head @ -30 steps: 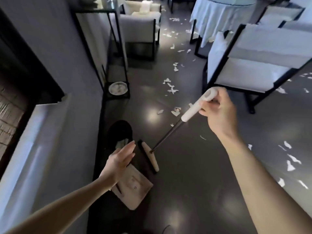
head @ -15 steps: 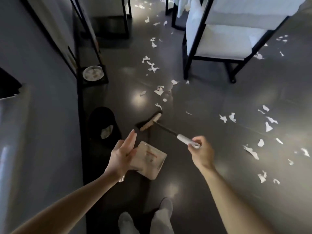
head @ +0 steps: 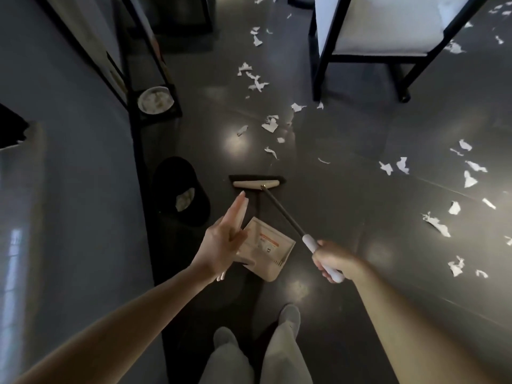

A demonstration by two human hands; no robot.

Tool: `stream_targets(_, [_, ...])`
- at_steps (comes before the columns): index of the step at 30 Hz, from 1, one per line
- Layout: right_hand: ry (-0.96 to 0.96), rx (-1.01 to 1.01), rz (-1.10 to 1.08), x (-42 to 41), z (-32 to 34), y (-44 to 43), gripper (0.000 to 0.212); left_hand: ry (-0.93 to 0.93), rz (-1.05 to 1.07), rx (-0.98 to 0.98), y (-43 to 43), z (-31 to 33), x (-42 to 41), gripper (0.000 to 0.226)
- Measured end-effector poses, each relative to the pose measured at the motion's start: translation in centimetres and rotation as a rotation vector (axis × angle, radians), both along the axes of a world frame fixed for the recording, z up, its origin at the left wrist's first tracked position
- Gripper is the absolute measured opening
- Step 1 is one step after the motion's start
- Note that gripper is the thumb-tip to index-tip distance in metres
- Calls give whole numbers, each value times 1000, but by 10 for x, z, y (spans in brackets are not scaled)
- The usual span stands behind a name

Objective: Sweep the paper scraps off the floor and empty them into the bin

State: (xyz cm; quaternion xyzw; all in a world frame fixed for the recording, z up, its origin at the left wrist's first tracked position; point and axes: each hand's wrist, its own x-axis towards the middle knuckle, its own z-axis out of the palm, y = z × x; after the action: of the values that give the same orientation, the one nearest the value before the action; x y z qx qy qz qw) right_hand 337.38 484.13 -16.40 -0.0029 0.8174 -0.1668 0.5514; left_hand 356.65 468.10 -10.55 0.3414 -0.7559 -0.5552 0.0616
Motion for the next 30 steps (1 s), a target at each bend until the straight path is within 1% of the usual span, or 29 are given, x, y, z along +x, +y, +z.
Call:
stream_targets(3, [18, -2, -21, 10, -15, -2, 44, 26, 3, 8, 3, -3, 2, 76])
stream_targets(5, [29, -26, -28, 18, -22, 1, 51, 60, 11, 26, 6, -5, 3, 76])
stream_targets(8, [97, -97, 45, 21, -17, 14, 63, 106, 44, 85, 9, -6, 6, 77])
stream_targets(9, [108, -124, 59, 20, -13, 21, 66, 112, 50, 86, 9, -7, 7, 77])
stream_targets(10, [113, -152, 44, 19, -9, 29, 64, 110, 43, 70, 11, -7, 7, 76])
stream_targets(13, [139, -218, -129, 19, 5, 61, 40, 81, -71, -5, 21, -6, 4, 67])
stream_targets(14, [146, -228, -167, 21, 13, 73, 38, 67, -133, -31, 26, -4, 1, 60])
stream_targets(16, [170, -235, -206, 25, 30, 99, 42, 66, -252, -47, 37, 2, -9, 55])
stream_targets(18, [176, -229, -253, 27, 46, 121, 44, 89, -347, -49, 43, 11, -24, 61])
stream_targets(20, [118, -204, -352, 23, 56, 137, 44, 104, -402, -82, 45, 24, -45, 67])
stream_targets(21, [83, -184, -419, 19, 60, 143, 40, 111, -425, -94, 46, 32, -55, 67])
stream_targets(23, [32, -144, -554, 9, 66, 151, 26, 132, -478, -80, 52, 46, -78, 56])
stream_targets(24, [21, -132, -609, 3, 69, 156, 19, 140, -500, -73, 56, 50, -89, 52])
stream_targets(25, [15, -124, -655, -3, 71, 162, 17, 153, -504, -96, 61, 54, -102, 57])
stream_targets(27, [7, -119, -737, -17, 71, 176, 22, 172, -472, -178, 75, 65, -129, 69])
stream_targets(28, [16, -121, -778, -27, 71, 185, 22, 178, -450, -216, 83, 70, -144, 68])
stream_targets(30, [65, -149, -847, -53, 72, 203, 13, 156, -446, -266, 100, 76, -183, 62])
